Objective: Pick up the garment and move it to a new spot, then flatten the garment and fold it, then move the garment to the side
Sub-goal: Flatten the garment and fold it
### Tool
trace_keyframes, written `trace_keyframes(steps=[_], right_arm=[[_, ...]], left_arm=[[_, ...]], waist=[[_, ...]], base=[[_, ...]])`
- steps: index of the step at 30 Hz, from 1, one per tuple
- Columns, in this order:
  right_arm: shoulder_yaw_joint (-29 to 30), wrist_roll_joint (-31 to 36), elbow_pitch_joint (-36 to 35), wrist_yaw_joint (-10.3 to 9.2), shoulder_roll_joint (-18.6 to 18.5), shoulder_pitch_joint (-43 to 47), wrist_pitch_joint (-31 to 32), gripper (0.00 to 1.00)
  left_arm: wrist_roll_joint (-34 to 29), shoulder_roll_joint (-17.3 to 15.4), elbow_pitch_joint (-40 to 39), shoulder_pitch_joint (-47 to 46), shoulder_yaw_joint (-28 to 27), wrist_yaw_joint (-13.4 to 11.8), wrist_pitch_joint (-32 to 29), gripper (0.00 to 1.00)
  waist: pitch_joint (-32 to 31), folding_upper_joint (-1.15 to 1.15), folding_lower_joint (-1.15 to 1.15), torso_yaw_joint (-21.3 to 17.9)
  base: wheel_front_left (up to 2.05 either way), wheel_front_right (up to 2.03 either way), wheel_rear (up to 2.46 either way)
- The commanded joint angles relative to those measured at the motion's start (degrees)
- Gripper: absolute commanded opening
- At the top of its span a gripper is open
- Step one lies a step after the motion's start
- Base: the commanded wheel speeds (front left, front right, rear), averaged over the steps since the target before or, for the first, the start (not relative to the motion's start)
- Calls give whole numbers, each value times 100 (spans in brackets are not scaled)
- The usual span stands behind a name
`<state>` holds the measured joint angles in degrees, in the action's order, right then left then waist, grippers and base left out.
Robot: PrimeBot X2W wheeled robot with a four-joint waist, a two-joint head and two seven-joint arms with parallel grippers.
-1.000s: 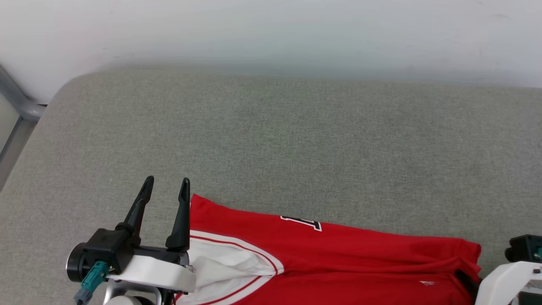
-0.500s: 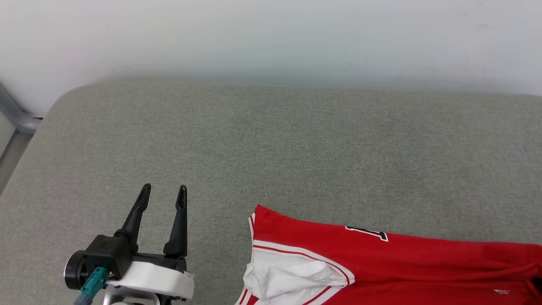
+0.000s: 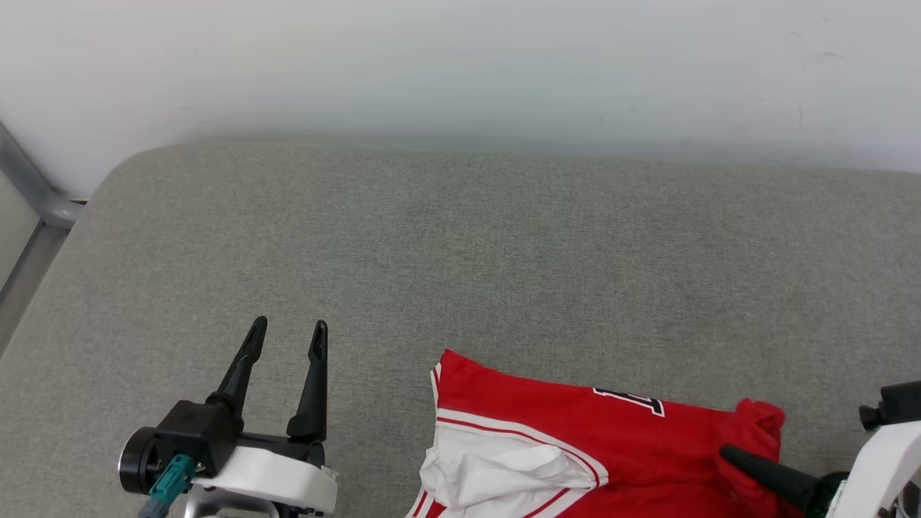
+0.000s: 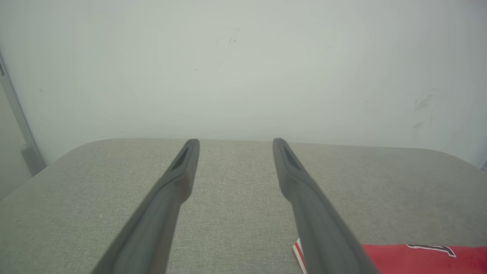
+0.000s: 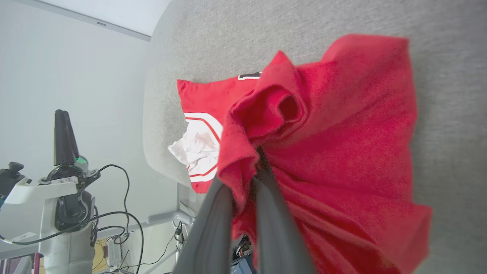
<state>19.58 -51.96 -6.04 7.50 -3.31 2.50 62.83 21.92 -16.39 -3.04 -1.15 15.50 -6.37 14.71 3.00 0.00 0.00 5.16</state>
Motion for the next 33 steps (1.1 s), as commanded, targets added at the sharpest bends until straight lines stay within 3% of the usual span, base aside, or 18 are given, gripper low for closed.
trace_keyframes(steps=[1,4,20,23,28,30,31,33], right_arm=[[-78,-234,-1,-3,43,-80,37,0],[-450,-843,144,-3,55,-114,-105,0],[-3129,-1902,1065,-3,46,-923,-1769,0],[-3443,-1942,1213,-3,44,-1113,-2129,0],[-3697,-1476,1729,-3,43,-1332,-2598,0],[-3791,-1422,1880,-3,43,-1358,-2726,40],[-3835,-1423,1939,-3,43,-1376,-2783,100],[-3925,-1460,2020,-3,42,-1414,-2875,100]], left_arm=[[2,-18,-2,21,8,-2,-18,100],[21,-19,-10,-32,46,27,-37,100],[51,46,83,-378,139,160,-8,100],[45,73,105,-446,135,189,14,100],[46,146,189,-541,136,265,27,100],[37,165,236,-569,131,287,35,100],[31,178,250,-589,126,305,40,100],[17,197,282,-609,110,325,47,100]], waist=[[5,0,0,27],[34,0,0,94],[507,0,0,565],[631,0,0,606],[776,0,0,634],[804,0,0,634],[815,0,0,627],[814,0,0,605]], base=[[0,0,0],[0,0,0],[0,0,0],[0,0,0],[0,0,0],[0,0,0],[0,0,0],[0,0,0]])
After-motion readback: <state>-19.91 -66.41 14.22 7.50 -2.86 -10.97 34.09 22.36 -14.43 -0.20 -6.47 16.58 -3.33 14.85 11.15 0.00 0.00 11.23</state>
